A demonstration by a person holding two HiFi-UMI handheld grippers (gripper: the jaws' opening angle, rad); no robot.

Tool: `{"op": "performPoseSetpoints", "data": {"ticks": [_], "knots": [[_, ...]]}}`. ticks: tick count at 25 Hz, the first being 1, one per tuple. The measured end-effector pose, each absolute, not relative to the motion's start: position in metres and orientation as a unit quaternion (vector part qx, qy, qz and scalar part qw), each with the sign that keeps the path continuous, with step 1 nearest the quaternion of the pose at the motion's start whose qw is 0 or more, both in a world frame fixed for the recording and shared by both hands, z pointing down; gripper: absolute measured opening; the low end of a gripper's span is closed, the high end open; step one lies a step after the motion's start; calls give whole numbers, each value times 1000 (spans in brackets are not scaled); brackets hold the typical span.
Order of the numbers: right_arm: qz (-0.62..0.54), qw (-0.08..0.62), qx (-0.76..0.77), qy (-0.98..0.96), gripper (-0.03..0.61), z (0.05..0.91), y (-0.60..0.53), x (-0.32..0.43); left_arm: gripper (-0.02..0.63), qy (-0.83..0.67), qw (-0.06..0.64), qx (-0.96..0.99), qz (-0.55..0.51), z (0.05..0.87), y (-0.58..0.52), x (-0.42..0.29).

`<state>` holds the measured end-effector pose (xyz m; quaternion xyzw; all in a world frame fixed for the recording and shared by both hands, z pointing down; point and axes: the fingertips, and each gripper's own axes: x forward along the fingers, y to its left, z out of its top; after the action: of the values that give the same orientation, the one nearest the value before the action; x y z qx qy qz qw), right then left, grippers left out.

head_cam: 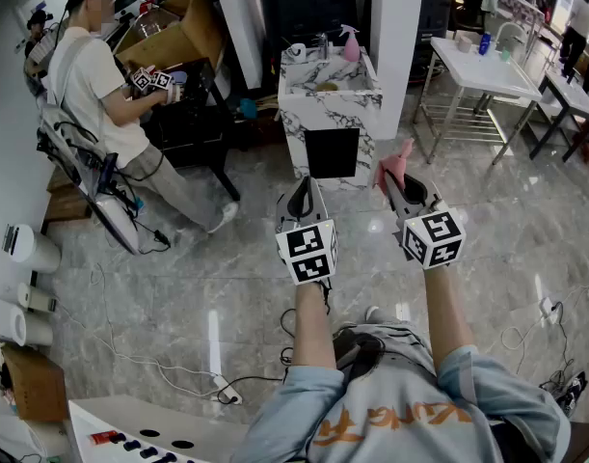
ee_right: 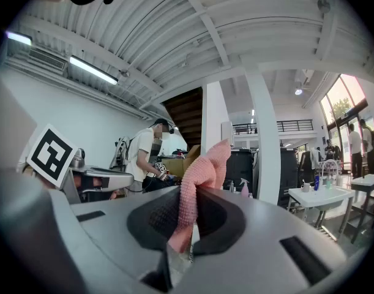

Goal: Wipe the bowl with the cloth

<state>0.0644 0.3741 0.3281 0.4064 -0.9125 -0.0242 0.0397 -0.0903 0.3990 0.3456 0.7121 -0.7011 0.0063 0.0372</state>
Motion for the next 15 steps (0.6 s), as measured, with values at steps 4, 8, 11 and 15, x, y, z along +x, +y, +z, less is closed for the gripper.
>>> {"op": "performPoseSetpoints", "data": {"ticks": [4,8,11,15], "knots": [[-26,43,405,-913,49,328,377,63,23,-701,40,712,2,345,401,-92],[-28,40,403,-914,49,324,376,62,23,-701,38,712,-1,340,399,-94],[-30,36,403,-914,49,321,375,63,23,-700,36,714,-3,337,398,-93],[-34,26,406,-913,49,313,372,65,23,-702,32,711,-10,330,395,-95]]}}
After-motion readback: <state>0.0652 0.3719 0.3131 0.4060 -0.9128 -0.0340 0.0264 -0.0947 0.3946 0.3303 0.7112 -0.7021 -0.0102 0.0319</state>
